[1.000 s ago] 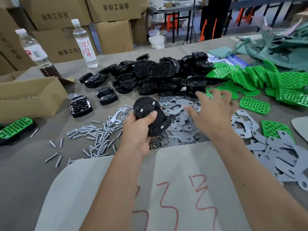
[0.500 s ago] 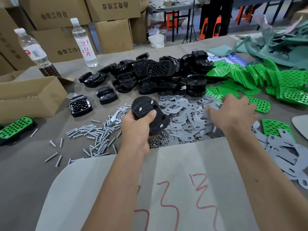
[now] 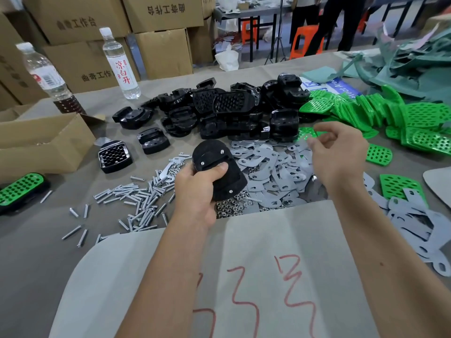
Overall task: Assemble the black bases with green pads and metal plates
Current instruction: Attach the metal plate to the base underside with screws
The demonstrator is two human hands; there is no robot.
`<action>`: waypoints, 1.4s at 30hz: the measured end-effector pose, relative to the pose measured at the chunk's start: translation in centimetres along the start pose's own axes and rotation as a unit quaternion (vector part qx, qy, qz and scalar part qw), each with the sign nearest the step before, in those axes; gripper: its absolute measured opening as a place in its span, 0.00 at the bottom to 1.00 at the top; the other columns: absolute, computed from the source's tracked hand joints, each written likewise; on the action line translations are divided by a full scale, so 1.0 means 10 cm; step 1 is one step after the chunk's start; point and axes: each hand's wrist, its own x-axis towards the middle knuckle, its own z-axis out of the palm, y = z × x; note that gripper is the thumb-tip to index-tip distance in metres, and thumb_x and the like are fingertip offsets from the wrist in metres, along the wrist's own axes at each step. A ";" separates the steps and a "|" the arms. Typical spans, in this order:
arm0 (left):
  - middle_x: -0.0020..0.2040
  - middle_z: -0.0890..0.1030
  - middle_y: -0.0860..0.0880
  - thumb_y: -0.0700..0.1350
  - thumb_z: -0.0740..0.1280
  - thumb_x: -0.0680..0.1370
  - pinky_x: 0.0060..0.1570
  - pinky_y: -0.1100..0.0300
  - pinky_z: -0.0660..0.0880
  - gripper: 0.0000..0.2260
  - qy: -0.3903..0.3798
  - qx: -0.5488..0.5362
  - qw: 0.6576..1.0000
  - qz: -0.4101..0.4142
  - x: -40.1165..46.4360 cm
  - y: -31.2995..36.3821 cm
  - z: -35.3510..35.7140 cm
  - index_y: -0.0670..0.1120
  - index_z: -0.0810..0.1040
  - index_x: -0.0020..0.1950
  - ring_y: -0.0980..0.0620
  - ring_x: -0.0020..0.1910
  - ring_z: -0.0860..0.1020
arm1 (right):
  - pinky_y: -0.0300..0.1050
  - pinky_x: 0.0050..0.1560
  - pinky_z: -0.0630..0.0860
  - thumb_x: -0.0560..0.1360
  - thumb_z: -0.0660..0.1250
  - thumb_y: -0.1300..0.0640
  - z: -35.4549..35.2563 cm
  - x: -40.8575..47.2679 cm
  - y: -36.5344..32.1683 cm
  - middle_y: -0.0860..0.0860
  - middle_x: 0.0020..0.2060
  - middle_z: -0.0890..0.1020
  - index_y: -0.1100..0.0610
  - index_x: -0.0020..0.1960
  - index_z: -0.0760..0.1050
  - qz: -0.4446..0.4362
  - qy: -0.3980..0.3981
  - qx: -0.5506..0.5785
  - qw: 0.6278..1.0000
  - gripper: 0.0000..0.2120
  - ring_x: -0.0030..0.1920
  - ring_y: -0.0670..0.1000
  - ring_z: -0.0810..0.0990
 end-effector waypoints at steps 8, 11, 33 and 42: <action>0.42 0.88 0.46 0.30 0.72 0.75 0.38 0.49 0.84 0.11 0.007 0.033 0.999 0.015 0.02 -0.03 -0.01 0.45 0.85 0.49 0.46 0.39 0.87 | 0.41 0.36 0.72 0.79 0.74 0.57 0.14 -0.15 -0.17 0.50 0.31 0.80 0.54 0.46 0.87 0.076 -0.224 0.327 0.915 0.05 0.32 0.49 0.73; 0.43 0.88 0.46 0.30 0.73 0.75 0.42 0.47 0.85 0.11 0.010 0.043 0.999 0.022 0.02 -0.03 -0.01 0.46 0.85 0.49 0.45 0.42 0.88 | 0.38 0.31 0.69 0.79 0.74 0.59 0.18 -0.17 -0.16 0.50 0.32 0.80 0.56 0.44 0.86 0.091 -0.231 0.330 0.911 0.05 0.31 0.48 0.71; 0.43 0.88 0.52 0.32 0.74 0.75 0.36 0.55 0.82 0.17 -0.156 0.159 0.969 0.103 -0.37 -0.42 0.60 0.57 0.87 0.43 0.53 0.42 0.87 | 0.59 0.65 0.72 0.39 0.69 0.18 -1.67 -0.11 0.37 0.60 0.70 0.67 0.49 0.73 0.66 0.161 -0.298 -0.433 0.835 0.68 0.68 0.66 0.72; 0.43 0.88 0.47 0.31 0.74 0.75 0.32 0.55 0.82 0.11 -0.129 0.124 0.982 0.061 -0.42 -0.56 0.88 0.48 0.85 0.47 0.48 0.40 0.87 | 0.44 0.37 0.73 0.65 0.86 0.49 -1.22 -0.13 0.35 0.54 0.36 0.83 0.54 0.33 0.79 0.105 -0.192 -0.201 0.955 0.16 0.38 0.53 0.81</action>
